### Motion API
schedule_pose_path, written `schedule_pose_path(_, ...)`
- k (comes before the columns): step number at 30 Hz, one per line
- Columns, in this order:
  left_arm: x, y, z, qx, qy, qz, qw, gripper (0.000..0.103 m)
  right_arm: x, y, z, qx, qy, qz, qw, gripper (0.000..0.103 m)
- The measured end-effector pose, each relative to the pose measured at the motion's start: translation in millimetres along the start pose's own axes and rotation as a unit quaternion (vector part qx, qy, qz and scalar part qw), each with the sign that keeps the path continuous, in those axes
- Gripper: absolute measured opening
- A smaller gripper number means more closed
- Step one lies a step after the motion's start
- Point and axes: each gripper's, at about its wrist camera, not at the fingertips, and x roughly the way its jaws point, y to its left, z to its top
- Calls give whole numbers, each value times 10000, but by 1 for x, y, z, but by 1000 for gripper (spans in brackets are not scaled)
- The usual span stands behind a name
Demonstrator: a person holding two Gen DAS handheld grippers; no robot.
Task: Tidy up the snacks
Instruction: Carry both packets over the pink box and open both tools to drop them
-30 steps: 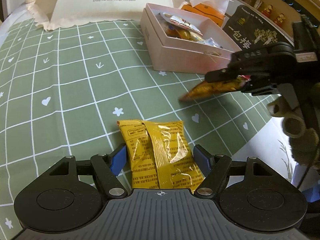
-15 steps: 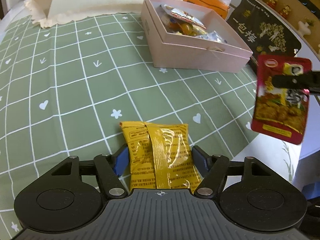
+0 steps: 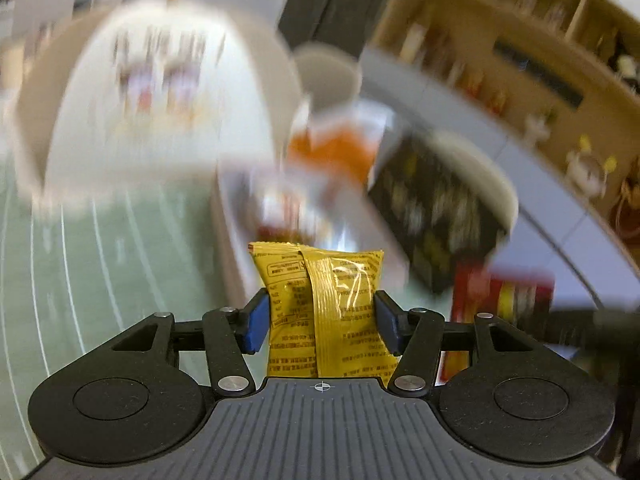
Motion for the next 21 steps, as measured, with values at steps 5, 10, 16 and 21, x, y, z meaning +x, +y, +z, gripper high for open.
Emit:
schedule_pose_path(5,42,8,68,-111,-314,-331,9989,62,0,-5,5,41,-117,56,9999,21)
schedule_pose_path(10,86,17,75,-140,-390,130,9991,59,-4,-17,2,199,-214,44,9996,21)
schedule_pose_path(16,70,33,57,-602,-500,-169,9968,59,3,-30,19,422,-113,121,9990,21)
schedule_pose_path(21,42,44,30,-910,-463,141,9947,59,20,-8,82,245,-474,896,9945,21)
